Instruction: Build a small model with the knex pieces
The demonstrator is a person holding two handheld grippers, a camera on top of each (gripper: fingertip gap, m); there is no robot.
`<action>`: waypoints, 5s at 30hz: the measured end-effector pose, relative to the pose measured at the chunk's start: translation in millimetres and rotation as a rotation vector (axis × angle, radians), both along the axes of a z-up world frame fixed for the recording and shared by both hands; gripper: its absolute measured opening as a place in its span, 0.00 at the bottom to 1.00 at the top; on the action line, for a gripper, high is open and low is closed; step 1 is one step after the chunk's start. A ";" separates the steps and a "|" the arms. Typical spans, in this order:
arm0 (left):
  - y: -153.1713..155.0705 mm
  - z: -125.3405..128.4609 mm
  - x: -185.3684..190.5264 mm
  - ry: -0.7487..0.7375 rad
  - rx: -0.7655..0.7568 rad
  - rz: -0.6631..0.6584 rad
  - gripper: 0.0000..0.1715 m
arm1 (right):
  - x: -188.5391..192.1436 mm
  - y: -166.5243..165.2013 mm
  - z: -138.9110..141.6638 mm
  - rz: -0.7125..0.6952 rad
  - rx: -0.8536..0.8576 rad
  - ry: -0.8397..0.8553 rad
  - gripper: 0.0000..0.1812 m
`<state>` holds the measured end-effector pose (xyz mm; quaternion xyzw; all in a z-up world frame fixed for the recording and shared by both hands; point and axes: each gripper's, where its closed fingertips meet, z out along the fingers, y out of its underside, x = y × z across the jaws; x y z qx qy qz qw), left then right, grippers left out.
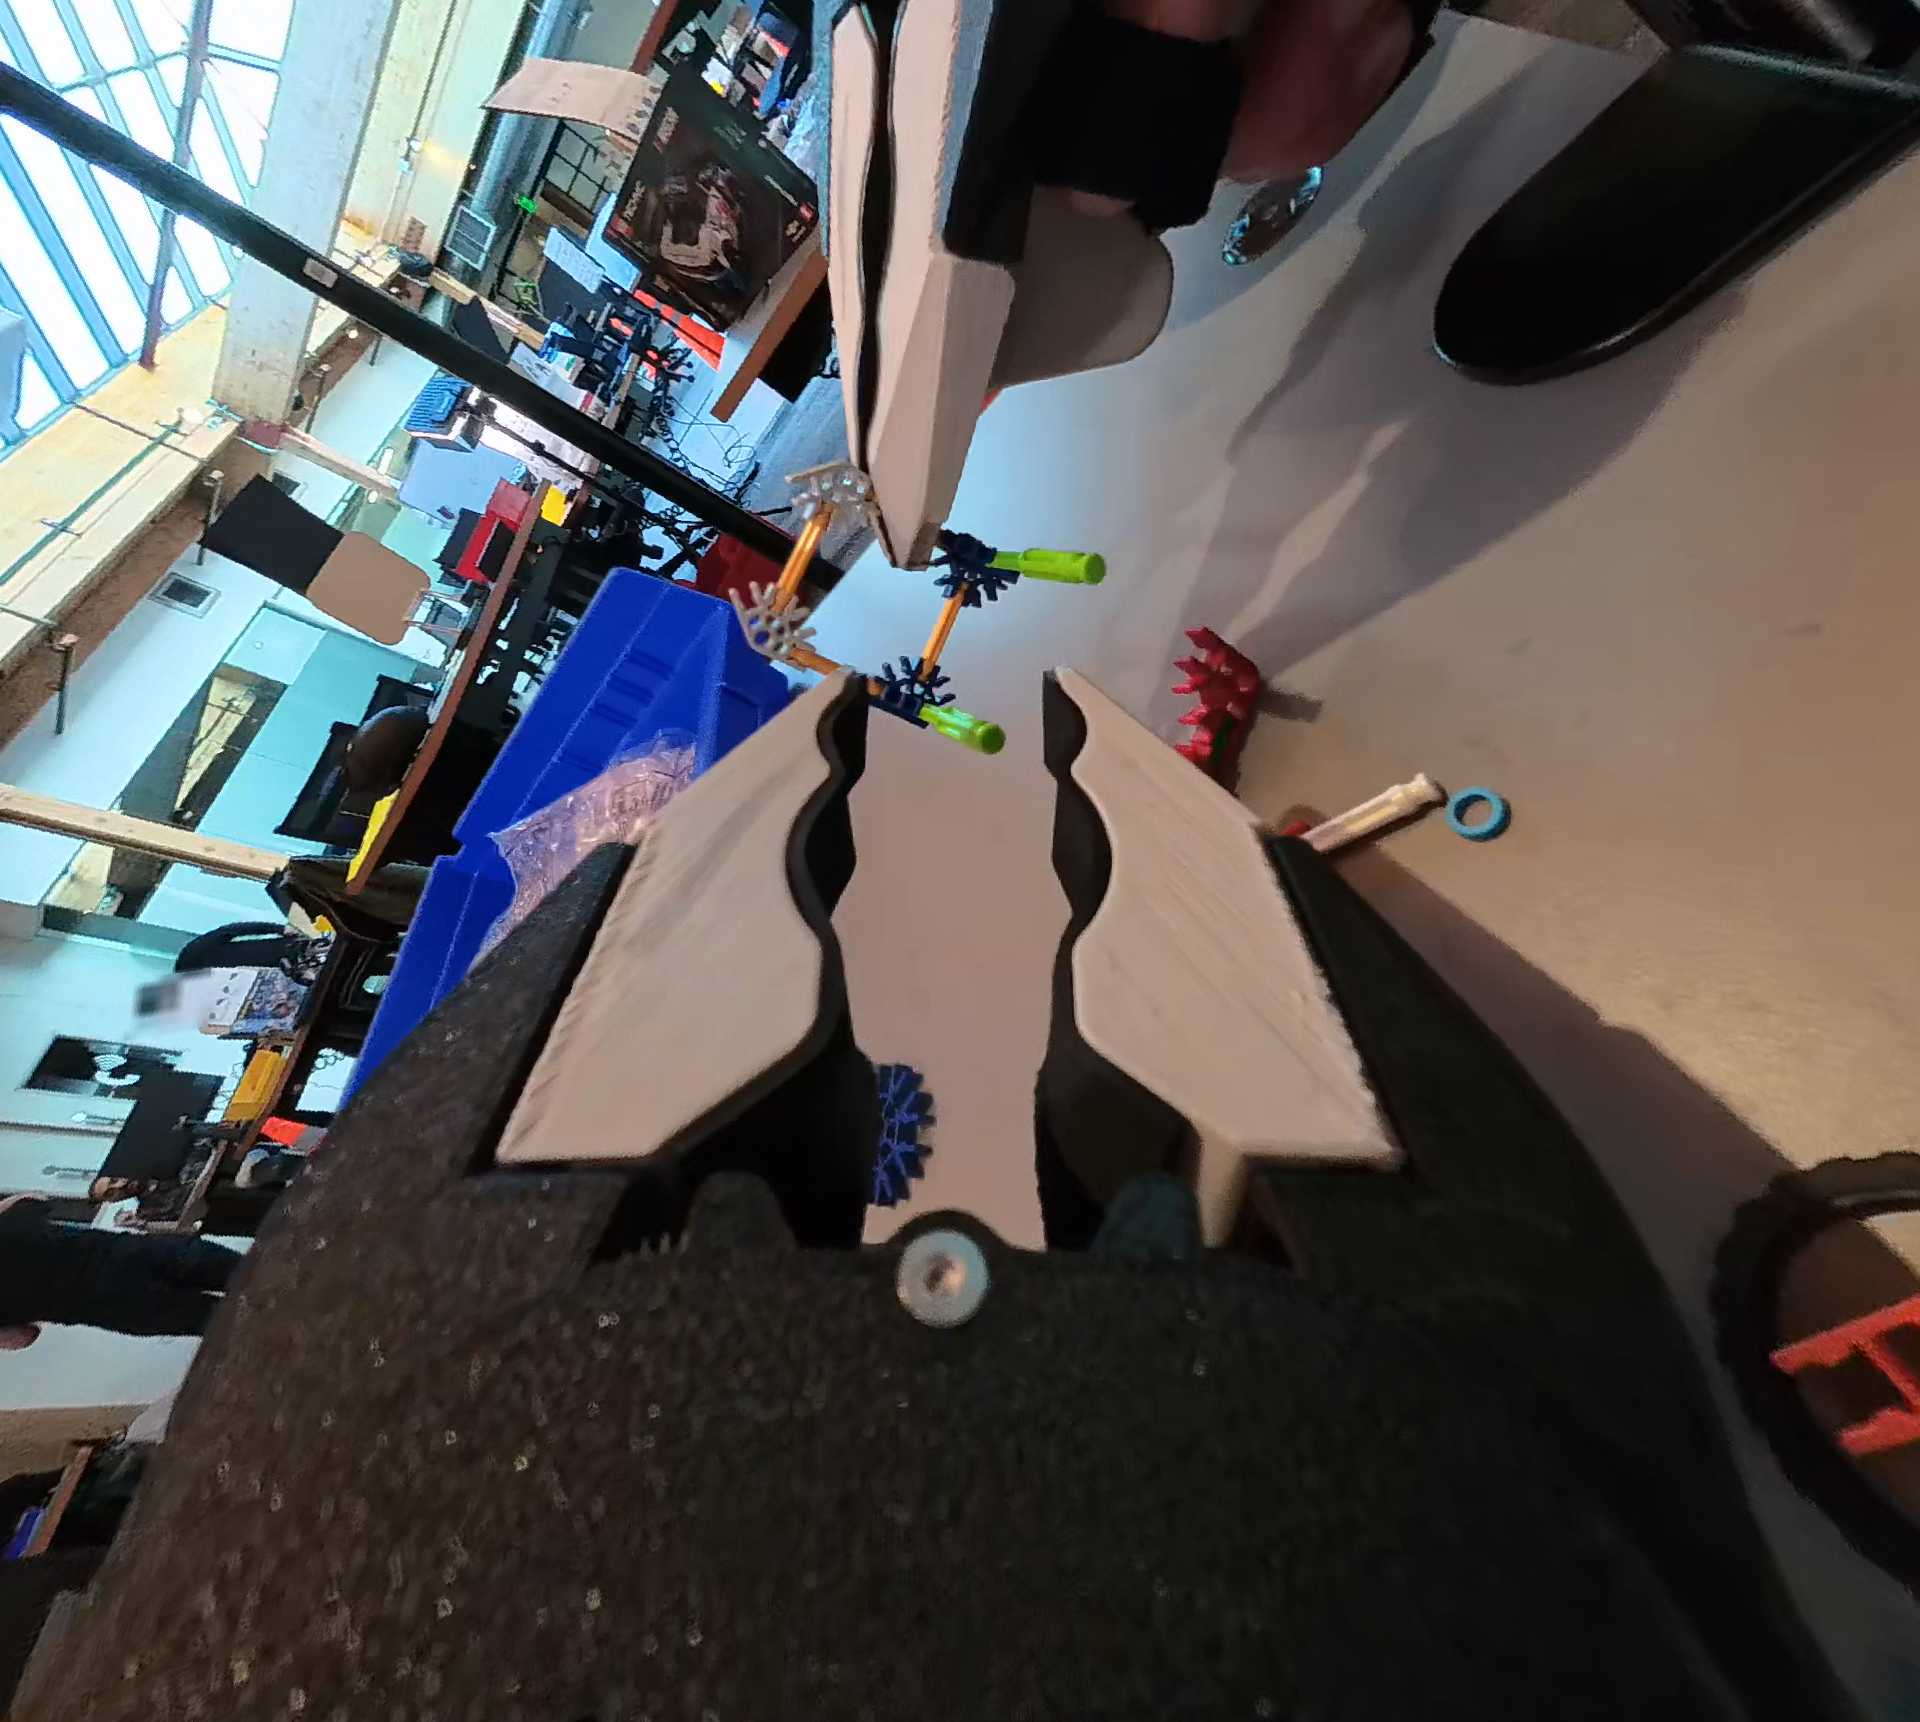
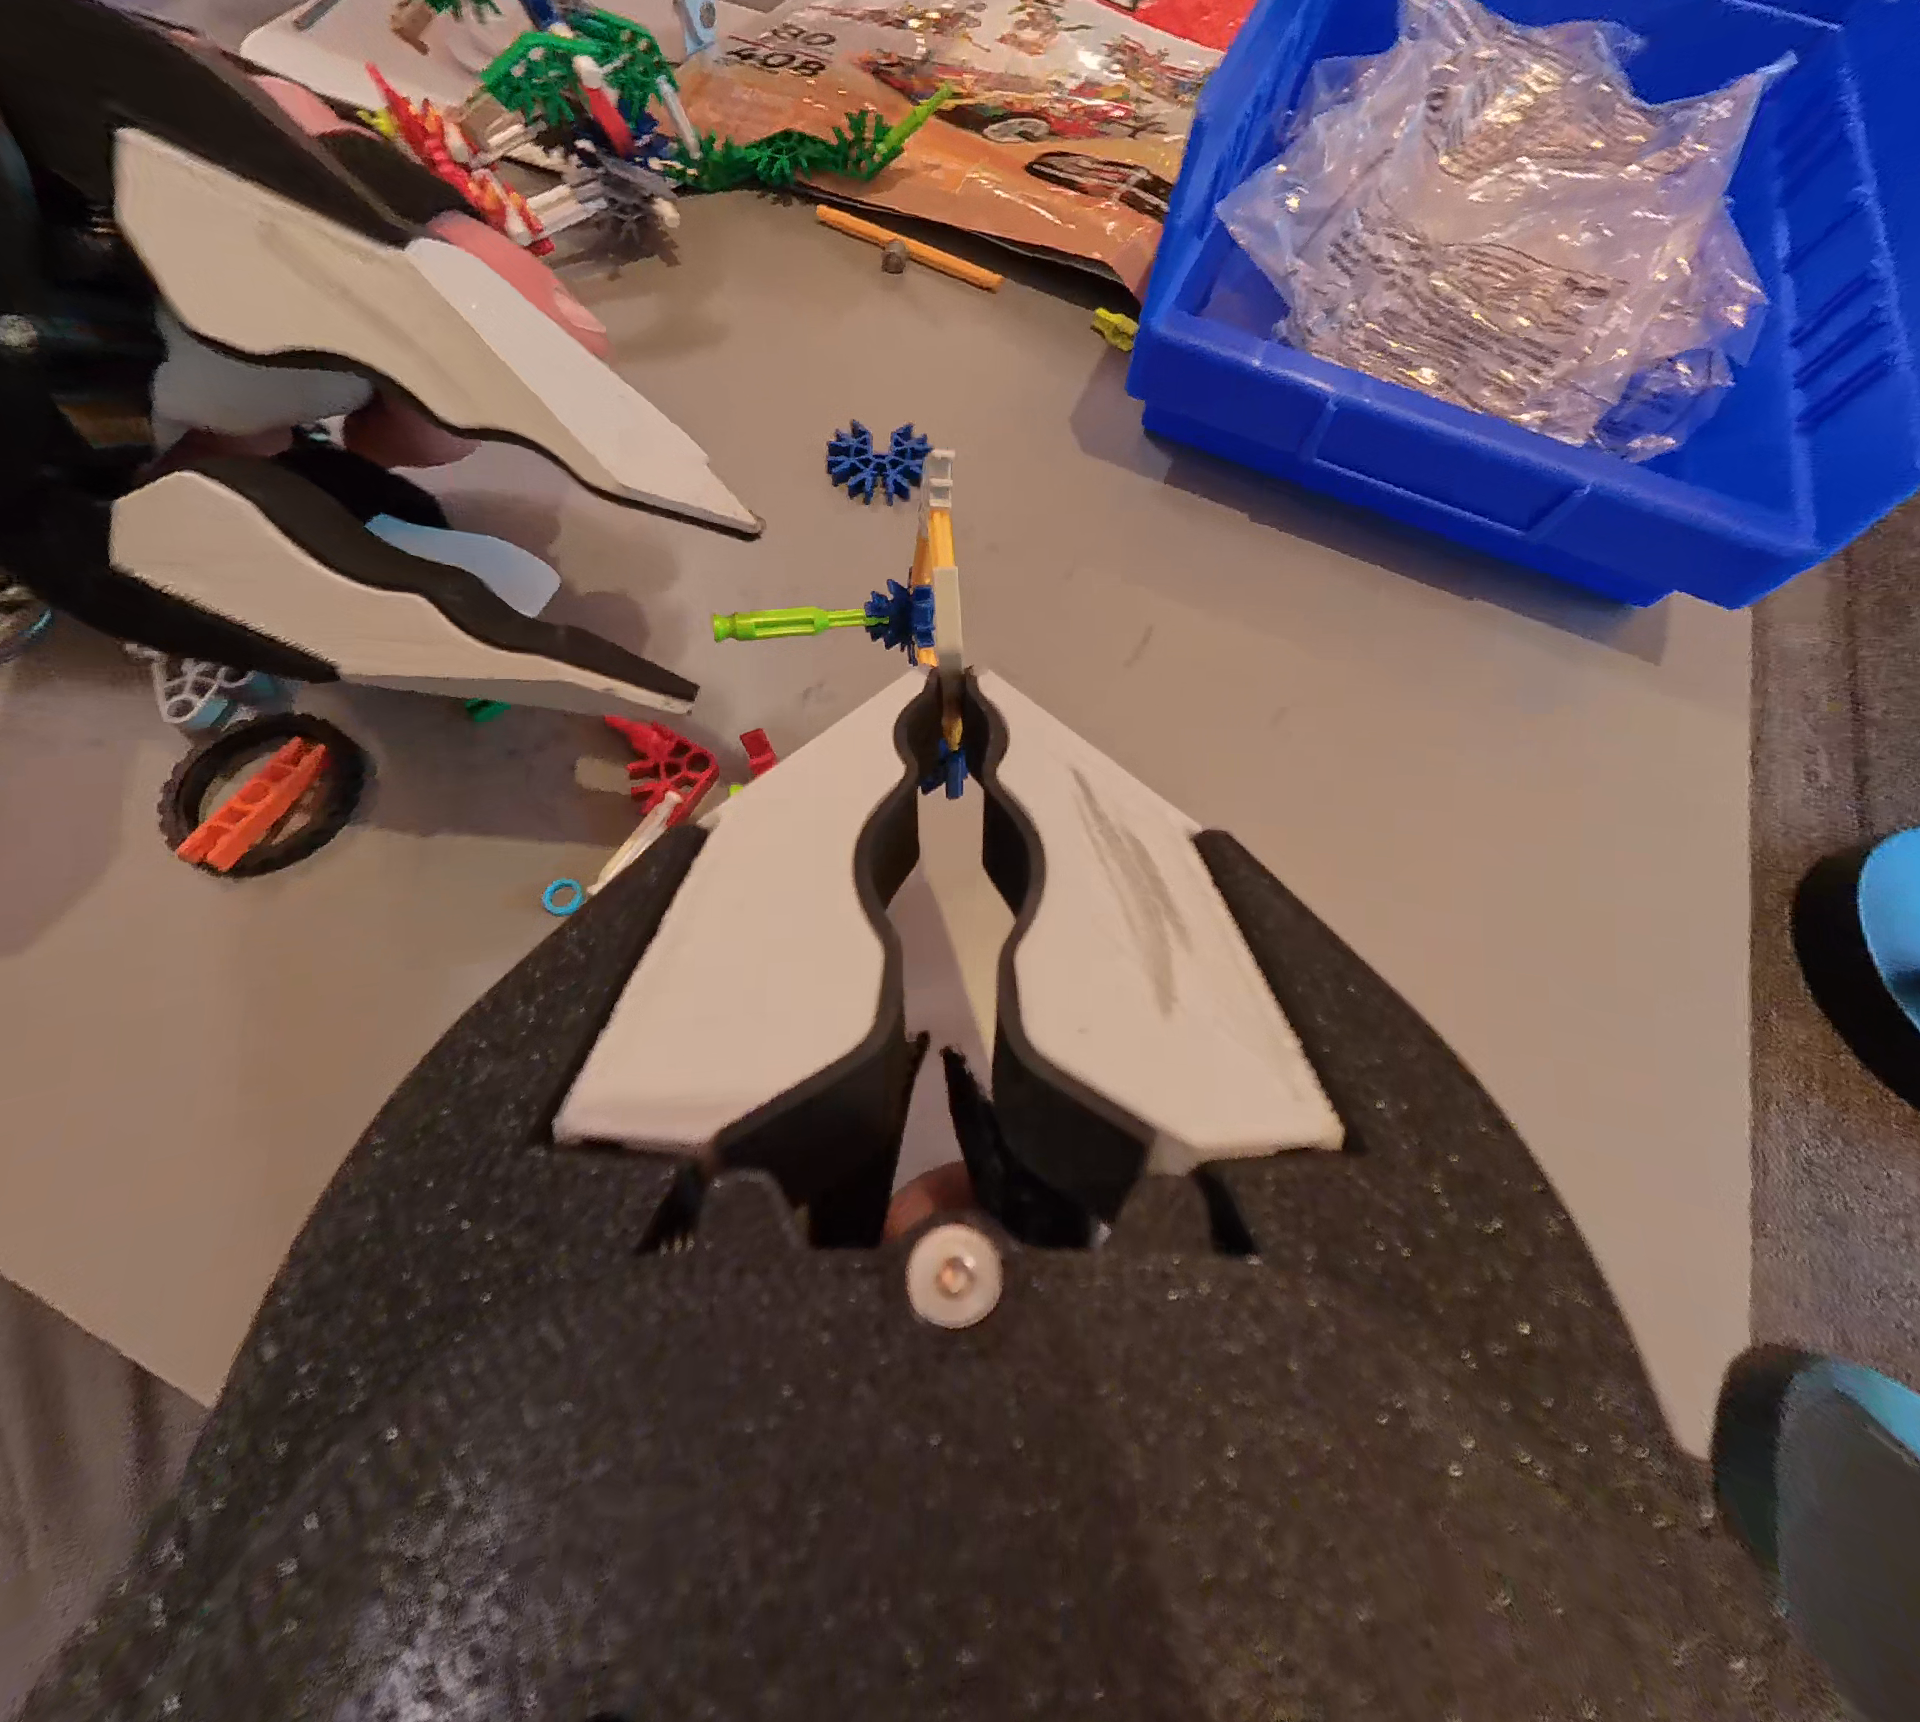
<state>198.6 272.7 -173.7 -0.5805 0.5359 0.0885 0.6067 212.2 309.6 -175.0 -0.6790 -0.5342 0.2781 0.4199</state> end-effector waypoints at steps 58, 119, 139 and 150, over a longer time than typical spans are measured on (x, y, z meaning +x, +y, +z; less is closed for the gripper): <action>16.5 9.9 -8.8 -0.087 -0.051 0.151 0.04 | 0.5 1.5 27.3 -0.124 0.147 0.018 0.01; -44.7 78.3 9.5 -0.408 -0.271 -0.323 0.12 | 25.3 -55.6 85.8 -0.130 0.079 0.364 0.26; -26.3 57.4 23.7 0.000 0.093 -0.114 0.01 | 17.8 -68.0 82.3 -0.151 0.109 0.270 0.26; -21.3 58.6 14.5 -0.029 0.077 -0.103 0.01 | 20.0 -73.1 79.2 -0.144 0.100 0.249 0.21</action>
